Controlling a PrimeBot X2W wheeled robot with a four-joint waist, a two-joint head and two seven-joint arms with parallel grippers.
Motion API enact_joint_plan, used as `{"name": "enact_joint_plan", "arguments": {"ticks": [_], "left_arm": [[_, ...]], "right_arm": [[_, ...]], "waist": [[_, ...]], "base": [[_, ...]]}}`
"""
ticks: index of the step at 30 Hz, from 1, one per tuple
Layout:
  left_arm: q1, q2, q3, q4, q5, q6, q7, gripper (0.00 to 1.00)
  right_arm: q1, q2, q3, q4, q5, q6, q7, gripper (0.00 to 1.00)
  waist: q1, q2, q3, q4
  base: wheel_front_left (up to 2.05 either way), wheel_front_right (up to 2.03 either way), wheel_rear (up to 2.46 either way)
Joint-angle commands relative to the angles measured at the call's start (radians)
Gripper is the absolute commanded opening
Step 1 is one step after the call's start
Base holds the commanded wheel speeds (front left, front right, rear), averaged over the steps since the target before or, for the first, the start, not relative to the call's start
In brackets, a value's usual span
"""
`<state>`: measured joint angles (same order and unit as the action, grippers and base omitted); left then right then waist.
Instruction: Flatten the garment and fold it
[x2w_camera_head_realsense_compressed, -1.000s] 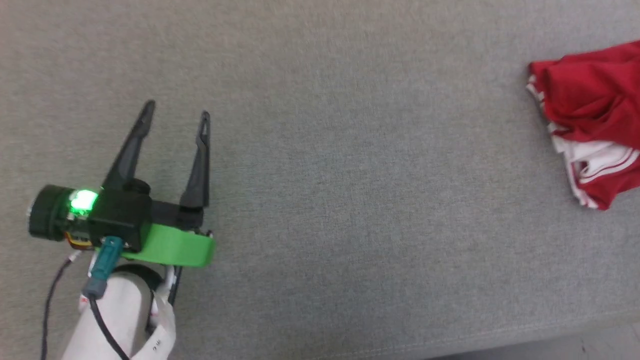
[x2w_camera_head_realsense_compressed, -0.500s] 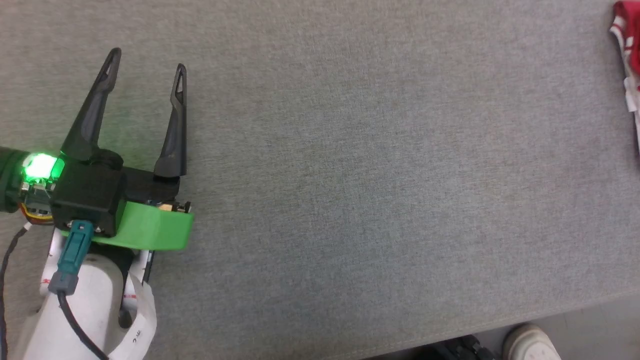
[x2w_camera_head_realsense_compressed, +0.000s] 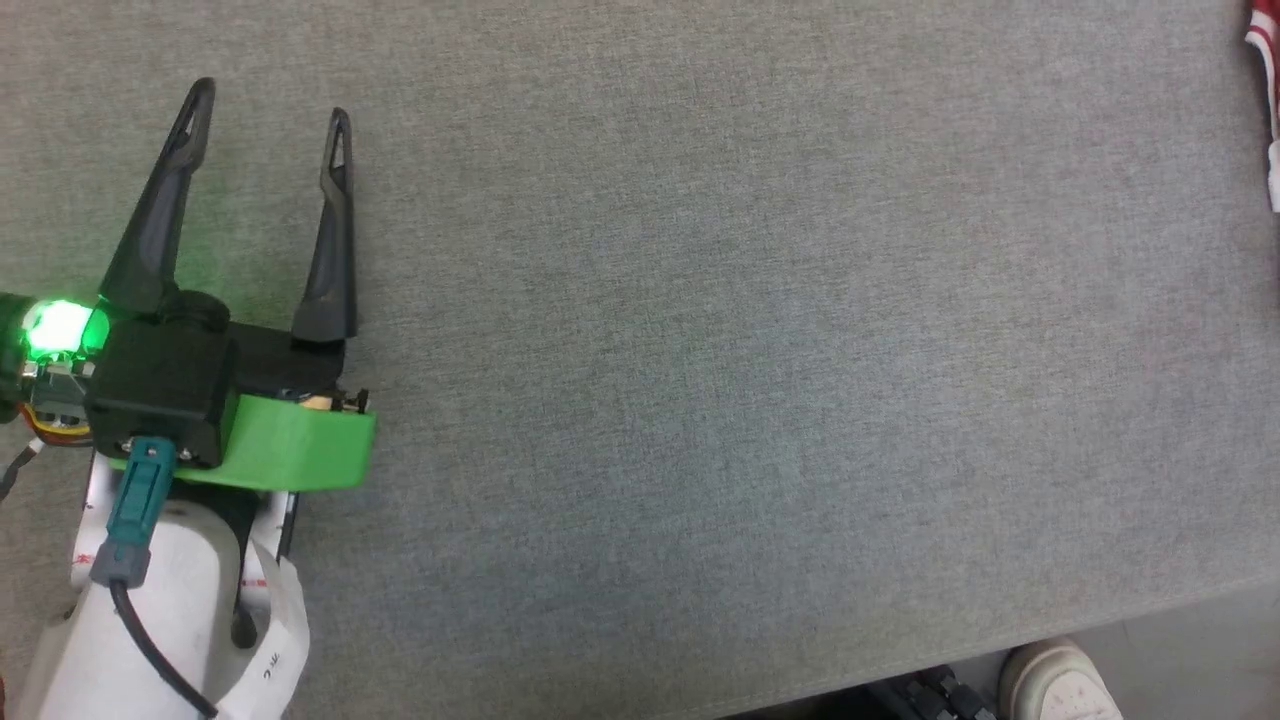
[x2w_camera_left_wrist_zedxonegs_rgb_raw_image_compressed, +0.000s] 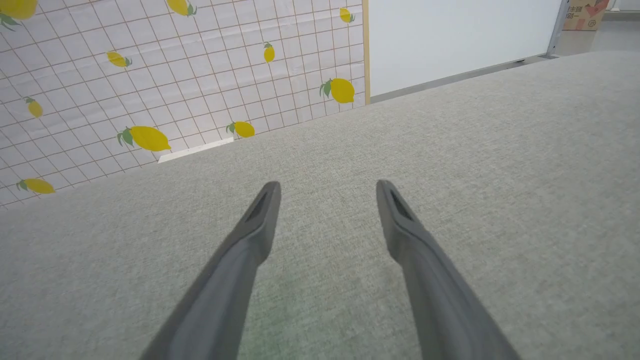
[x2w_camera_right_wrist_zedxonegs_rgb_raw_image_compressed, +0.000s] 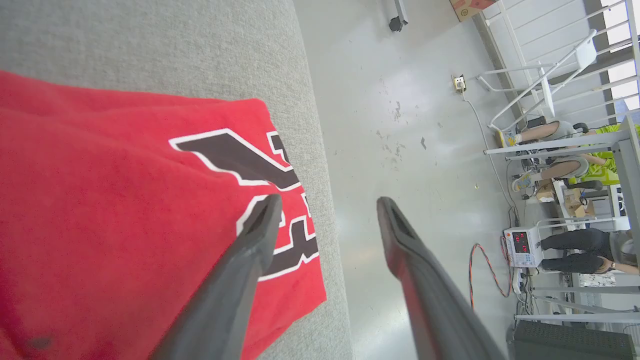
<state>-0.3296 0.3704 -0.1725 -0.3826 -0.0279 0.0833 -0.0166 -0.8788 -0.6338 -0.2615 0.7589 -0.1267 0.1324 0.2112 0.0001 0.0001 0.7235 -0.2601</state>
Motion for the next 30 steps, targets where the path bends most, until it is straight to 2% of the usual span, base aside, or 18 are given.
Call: {"name": "enact_joint_plan", "arguments": {"ticks": [1, 11, 19, 22, 24, 30], "left_arm": [[-0.011, -0.006, 0.005, 0.011, -0.004, 0.010, -0.011, 1.00], [0.018, -0.051, 0.004, 0.099, -0.045, 0.040, -0.077, 1.00], [0.089, -0.105, -0.004, 0.176, -0.123, 0.042, -0.145, 1.00], [0.128, -0.102, -0.018, 0.202, -0.135, 0.028, -0.162, 1.00], [0.172, -0.105, -0.017, 0.227, -0.151, 0.031, -0.175, 1.00], [0.233, -0.123, -0.013, 0.250, -0.184, 0.038, -0.192, 1.00]], "right_arm": [[-0.021, 0.003, -0.005, 0.017, -0.009, -0.002, -0.013, 1.00], [-0.020, -0.001, -0.018, 0.097, -0.012, -0.002, -0.084, 1.00], [0.044, 0.081, -0.053, 0.061, 0.056, -0.002, -0.183, 1.00], [0.092, 0.122, -0.036, 0.011, 0.085, -0.002, -0.193, 1.00], [0.172, 0.169, 0.000, -0.090, 0.123, -0.002, -0.185, 1.00], [0.330, 0.257, 0.023, -0.304, 0.183, -0.002, -0.147, 1.00]], "waist": [[-0.0001, -0.0001, -0.012, 0.005], [-0.0001, -0.0001, -0.111, 0.029], [-0.0001, -0.0001, -0.271, 0.072], [-0.0001, -0.0001, -0.341, 0.088], [-0.0001, -0.0001, -0.428, 0.108], [-0.0001, -0.0001, -0.540, 0.141]], "base": [[0.00, 0.00, 0.00], [0.00, 0.00, 0.00], [0.00, 0.00, 0.00], [0.00, 0.00, 0.00], [0.00, 0.00, 0.00], [0.00, 0.00, 0.00]]}}
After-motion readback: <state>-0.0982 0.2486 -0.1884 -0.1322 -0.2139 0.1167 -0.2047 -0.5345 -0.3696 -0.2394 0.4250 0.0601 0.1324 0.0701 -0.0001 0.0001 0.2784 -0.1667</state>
